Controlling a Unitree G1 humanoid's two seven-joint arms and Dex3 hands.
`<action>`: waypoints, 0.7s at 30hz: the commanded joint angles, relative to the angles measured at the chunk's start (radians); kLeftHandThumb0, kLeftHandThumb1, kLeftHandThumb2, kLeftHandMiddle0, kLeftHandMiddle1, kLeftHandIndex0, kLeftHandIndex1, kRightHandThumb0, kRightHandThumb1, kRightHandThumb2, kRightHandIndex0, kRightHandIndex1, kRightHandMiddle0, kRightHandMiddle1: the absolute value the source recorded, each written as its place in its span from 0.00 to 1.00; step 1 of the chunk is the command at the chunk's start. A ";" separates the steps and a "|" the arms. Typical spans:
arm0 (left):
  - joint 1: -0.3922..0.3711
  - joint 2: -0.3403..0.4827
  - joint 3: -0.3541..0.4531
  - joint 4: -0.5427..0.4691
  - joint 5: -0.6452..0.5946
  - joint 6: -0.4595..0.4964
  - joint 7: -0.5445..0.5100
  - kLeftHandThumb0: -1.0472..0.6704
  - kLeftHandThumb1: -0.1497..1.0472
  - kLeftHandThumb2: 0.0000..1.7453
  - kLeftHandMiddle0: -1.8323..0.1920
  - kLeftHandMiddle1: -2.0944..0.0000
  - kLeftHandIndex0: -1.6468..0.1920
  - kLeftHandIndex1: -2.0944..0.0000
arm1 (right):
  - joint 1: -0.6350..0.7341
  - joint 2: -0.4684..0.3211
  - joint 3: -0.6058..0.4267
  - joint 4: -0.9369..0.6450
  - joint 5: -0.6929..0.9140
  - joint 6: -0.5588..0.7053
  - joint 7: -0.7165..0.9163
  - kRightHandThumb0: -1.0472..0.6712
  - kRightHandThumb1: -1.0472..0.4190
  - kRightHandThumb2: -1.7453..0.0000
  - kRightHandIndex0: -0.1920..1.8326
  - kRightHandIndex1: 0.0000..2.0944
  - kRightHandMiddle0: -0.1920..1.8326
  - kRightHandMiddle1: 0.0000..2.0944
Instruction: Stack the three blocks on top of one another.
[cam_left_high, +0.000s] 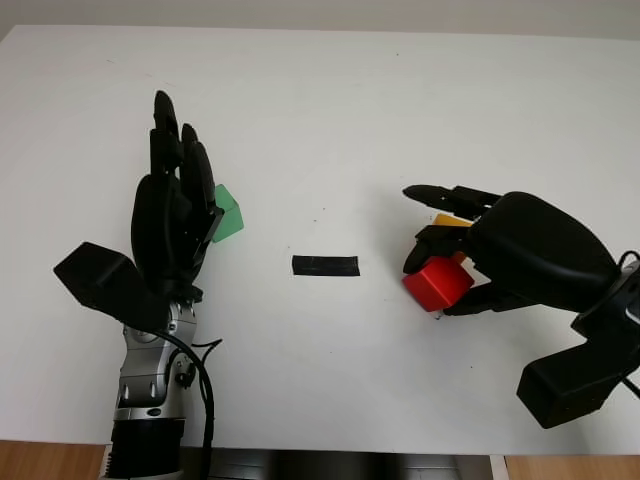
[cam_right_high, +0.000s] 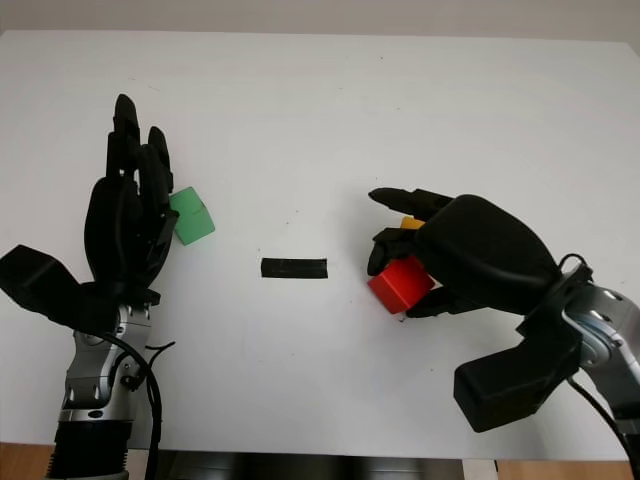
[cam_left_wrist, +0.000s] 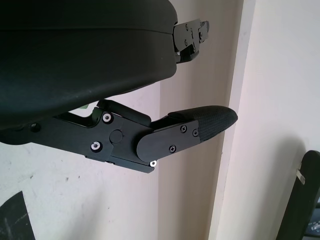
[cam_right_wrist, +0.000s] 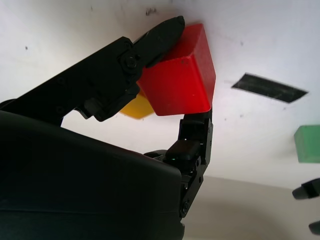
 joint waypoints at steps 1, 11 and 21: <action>0.008 -0.003 -0.004 -0.013 -0.003 -0.002 0.000 0.25 1.00 0.37 1.00 0.99 1.00 1.00 | -0.054 0.009 -0.010 -0.028 0.034 0.020 0.021 0.39 0.20 0.97 0.27 0.04 0.45 0.50; 0.009 0.005 -0.003 -0.006 0.012 -0.015 0.000 0.25 1.00 0.38 1.00 0.99 1.00 1.00 | -0.325 0.076 0.084 0.051 0.138 0.072 0.169 0.35 0.18 0.97 0.28 0.04 0.46 0.55; 0.017 -0.008 -0.009 -0.021 0.008 -0.007 0.012 0.25 1.00 0.37 1.00 0.98 1.00 1.00 | -0.485 0.123 0.183 0.188 0.174 0.028 0.285 0.34 0.13 0.96 0.26 0.03 0.40 0.63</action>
